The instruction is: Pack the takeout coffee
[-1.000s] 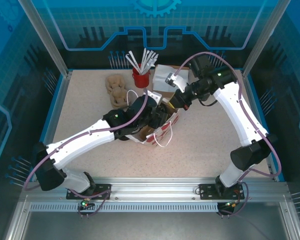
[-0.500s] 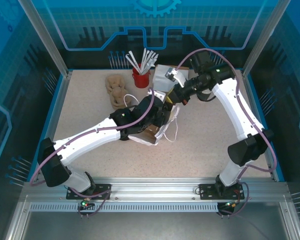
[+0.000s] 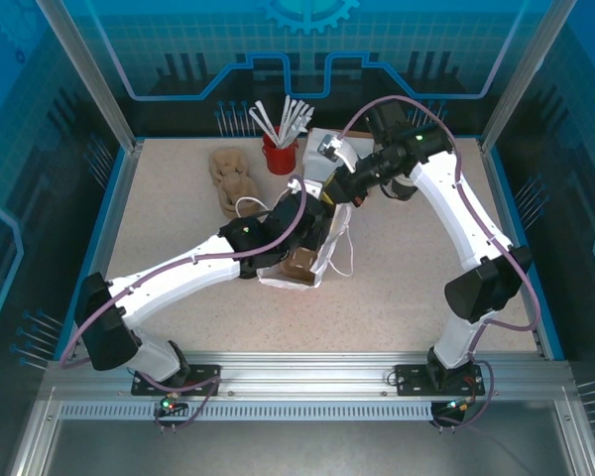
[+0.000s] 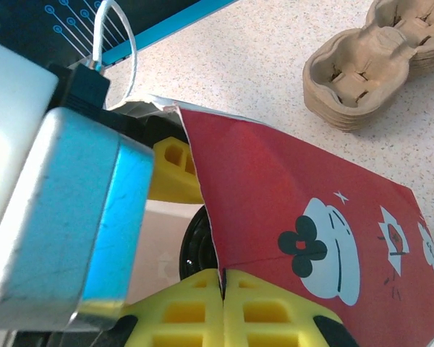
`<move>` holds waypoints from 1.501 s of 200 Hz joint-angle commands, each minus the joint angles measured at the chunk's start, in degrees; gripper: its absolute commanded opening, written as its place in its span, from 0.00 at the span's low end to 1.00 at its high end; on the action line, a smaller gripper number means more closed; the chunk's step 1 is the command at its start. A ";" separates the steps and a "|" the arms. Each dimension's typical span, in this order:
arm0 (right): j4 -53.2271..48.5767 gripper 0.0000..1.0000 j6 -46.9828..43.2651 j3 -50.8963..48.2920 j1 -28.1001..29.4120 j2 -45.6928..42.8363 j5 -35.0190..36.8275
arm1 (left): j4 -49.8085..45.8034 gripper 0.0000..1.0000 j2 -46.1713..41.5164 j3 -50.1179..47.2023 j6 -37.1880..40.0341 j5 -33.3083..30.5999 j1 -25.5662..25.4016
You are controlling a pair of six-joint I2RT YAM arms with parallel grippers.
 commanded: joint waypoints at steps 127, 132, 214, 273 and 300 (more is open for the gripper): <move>0.74 0.00 -2.15 -3.15 0.19 -1.10 -5.08 | 8.67 0.61 4.10 -5.13 -1.51 -5.32 0.70; 0.81 0.00 -2.06 -3.10 0.16 -1.06 -5.14 | 8.79 0.61 4.20 -5.32 -1.67 -5.53 0.68; 2.30 0.00 0.24 -2.55 0.13 -0.42 -4.38 | 8.74 0.61 2.89 -8.20 -3.59 -6.48 0.69; 3.23 0.00 1.96 -1.72 -0.13 0.38 -4.48 | 13.21 0.61 0.56 -11.83 -3.52 -5.37 0.62; 3.73 0.00 2.42 -1.36 -0.35 0.70 -5.00 | 14.45 0.61 -0.26 -13.20 -4.02 -4.51 0.62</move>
